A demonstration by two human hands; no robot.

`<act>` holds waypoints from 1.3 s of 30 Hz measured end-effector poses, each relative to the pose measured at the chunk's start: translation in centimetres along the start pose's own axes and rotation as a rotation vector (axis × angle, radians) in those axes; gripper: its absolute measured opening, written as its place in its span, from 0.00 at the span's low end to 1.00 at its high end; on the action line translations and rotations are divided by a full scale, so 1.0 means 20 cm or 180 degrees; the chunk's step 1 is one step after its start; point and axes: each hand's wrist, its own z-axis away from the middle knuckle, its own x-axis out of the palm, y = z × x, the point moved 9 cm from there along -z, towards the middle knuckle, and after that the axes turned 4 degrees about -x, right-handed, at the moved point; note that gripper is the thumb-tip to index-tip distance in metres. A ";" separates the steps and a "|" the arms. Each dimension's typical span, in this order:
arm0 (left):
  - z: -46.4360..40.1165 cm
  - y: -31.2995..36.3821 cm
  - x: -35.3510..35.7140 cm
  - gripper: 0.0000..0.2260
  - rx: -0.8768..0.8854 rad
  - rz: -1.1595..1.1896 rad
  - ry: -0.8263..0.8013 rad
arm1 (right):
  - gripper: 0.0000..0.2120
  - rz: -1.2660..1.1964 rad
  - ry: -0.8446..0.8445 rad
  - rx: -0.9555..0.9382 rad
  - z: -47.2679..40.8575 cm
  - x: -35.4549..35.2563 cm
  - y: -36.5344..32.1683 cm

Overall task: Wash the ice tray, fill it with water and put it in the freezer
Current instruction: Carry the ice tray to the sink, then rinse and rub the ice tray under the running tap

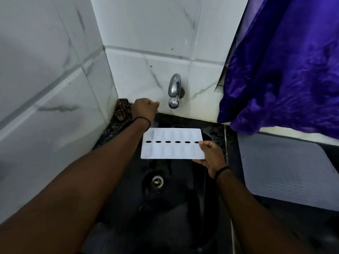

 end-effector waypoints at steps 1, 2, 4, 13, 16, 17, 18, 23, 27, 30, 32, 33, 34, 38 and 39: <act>-0.05 0.05 0.06 0.13 -0.0037 0.0001 -0.0093 | 0.07 -0.0005 -0.0001 -0.0010 -0.02 0.00 0.00; -0.09 0.09 0.13 0.15 -0.0084 -0.0099 -0.0202 | 0.07 -0.0026 0.0003 -0.0014 -0.04 -0.01 -0.01; -0.16 0.12 0.27 0.19 -0.0254 -0.0268 -0.0431 | 0.07 -0.0060 0.0028 -0.0010 -0.07 -0.01 -0.02; -0.27 0.06 0.50 0.26 -0.0782 0.0349 -0.1010 | 0.06 -0.0258 -0.0022 0.0006 -0.14 0.09 -0.05; -0.28 0.04 0.53 0.25 -0.0918 0.0388 -0.1415 | 0.06 -0.0283 -0.0024 0.0035 -0.14 0.12 -0.03; -0.28 0.04 0.54 0.24 -0.0940 0.0385 -0.1493 | 0.07 -0.0282 -0.0021 0.0042 -0.14 0.12 -0.03; -0.28 0.03 0.55 0.23 -0.0958 0.0386 -0.1554 | 0.07 -0.0284 -0.0011 0.0047 -0.14 0.13 -0.03; -0.26 0.03 0.58 0.17 -0.1074 0.0459 -0.1836 | 0.07 -0.0340 0.0042 0.0050 -0.13 0.15 -0.02; -0.24 0.01 0.58 0.17 -0.1176 0.0543 -0.1950 | 0.06 -0.0365 0.0068 0.0071 -0.11 0.15 -0.02; -0.23 0.02 0.57 0.17 -0.1177 0.0572 -0.1958 | 0.06 -0.0378 0.0102 0.0075 -0.10 0.14 -0.03; -0.22 0.02 0.58 0.16 -0.1221 0.0606 -0.1983 | 0.07 -0.0393 0.0110 0.0088 -0.10 0.14 -0.03; -0.21 0.01 0.57 0.15 -0.1254 0.0635 -0.1992 | 0.07 -0.0395 0.0112 0.0101 -0.09 0.14 -0.03; -0.21 0.01 0.57 0.15 -0.1283 0.0658 -0.2009 | 0.07 -0.0397 0.0112 0.0111 -0.09 0.14 -0.03; -0.18 0.03 0.56 0.12 -0.1324 0.0755 -0.2023 | 0.06 -0.0411 0.0094 0.0128 -0.08 0.15 -0.03; -0.18 0.03 0.55 0.14 -0.1320 0.0811 -0.1969 | 0.07 -0.0413 0.0087 0.0123 -0.07 0.15 -0.03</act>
